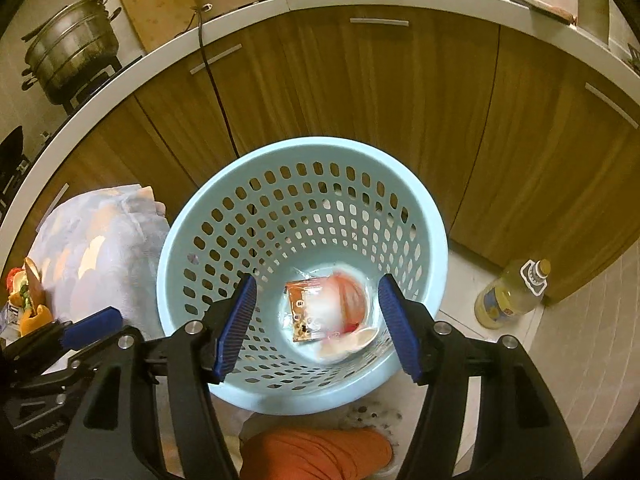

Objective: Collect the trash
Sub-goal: 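Carry the packet and orange cup over the blue basket and release both, then grasp the white patterned napkin with the right gripper while the left grasps the green bok choy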

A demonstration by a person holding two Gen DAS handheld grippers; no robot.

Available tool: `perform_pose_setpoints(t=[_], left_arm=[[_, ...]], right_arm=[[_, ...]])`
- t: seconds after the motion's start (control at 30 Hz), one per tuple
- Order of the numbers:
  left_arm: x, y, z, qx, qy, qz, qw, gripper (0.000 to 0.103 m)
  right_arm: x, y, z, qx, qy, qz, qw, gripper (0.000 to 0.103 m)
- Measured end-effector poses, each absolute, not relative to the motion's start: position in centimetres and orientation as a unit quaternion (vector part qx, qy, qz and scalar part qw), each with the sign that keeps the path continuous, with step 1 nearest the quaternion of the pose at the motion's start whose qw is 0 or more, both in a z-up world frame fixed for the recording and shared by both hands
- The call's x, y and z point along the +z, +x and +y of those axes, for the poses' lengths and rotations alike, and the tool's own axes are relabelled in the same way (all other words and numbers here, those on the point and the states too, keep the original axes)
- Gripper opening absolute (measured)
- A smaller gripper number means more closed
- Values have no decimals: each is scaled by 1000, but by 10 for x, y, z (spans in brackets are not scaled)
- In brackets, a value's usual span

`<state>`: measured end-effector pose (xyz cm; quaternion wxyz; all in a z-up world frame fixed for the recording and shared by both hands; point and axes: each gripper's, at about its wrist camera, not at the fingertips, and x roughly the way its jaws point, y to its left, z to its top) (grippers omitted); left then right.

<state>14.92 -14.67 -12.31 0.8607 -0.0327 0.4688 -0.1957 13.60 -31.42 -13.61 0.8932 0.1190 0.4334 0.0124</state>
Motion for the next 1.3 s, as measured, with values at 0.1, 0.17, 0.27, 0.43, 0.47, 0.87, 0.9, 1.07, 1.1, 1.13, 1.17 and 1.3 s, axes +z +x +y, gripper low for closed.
perform_pose_setpoints(t=[0.1,0.17,0.27,0.43,0.47,0.87,0.9,1.07,1.1,1.13,1.17,1.3], left_arm=[[-115,140,-140,-193,-40,460,866,48],[-107,131,-132,-192,-46,452,870,48],[-96,116,-118,-187,-51,439,877,48],[-79,91,-91,-165,-69,418,890,48],[-74,83,-80,-156,-74,412,895,48],[-53,7,39,-15,-114,363,924,54],[-53,3,49,-5,-121,363,924,54],[-63,-23,99,47,-148,361,920,54],[-64,-28,108,54,-156,360,918,54],[-65,-31,114,59,-162,359,917,54],[-67,-35,122,67,-168,357,916,54],[-69,-46,142,86,-183,350,914,54]], right_arm=[[-126,130,-307,24,117,425,897,60],[-118,126,-300,32,113,418,901,60],[-102,117,-286,54,105,403,908,60],[-82,100,-254,99,88,377,917,60],[-77,94,-242,117,81,370,918,60],[-72,43,-117,250,-11,350,903,41],[-73,40,-111,260,-13,353,899,36],[-80,17,-70,329,-30,367,870,34],[-82,14,-62,340,-33,372,863,34],[-84,10,-55,348,-36,376,858,40],[-87,5,-47,357,-40,380,852,47],[-94,-13,-23,379,-51,385,840,82]])
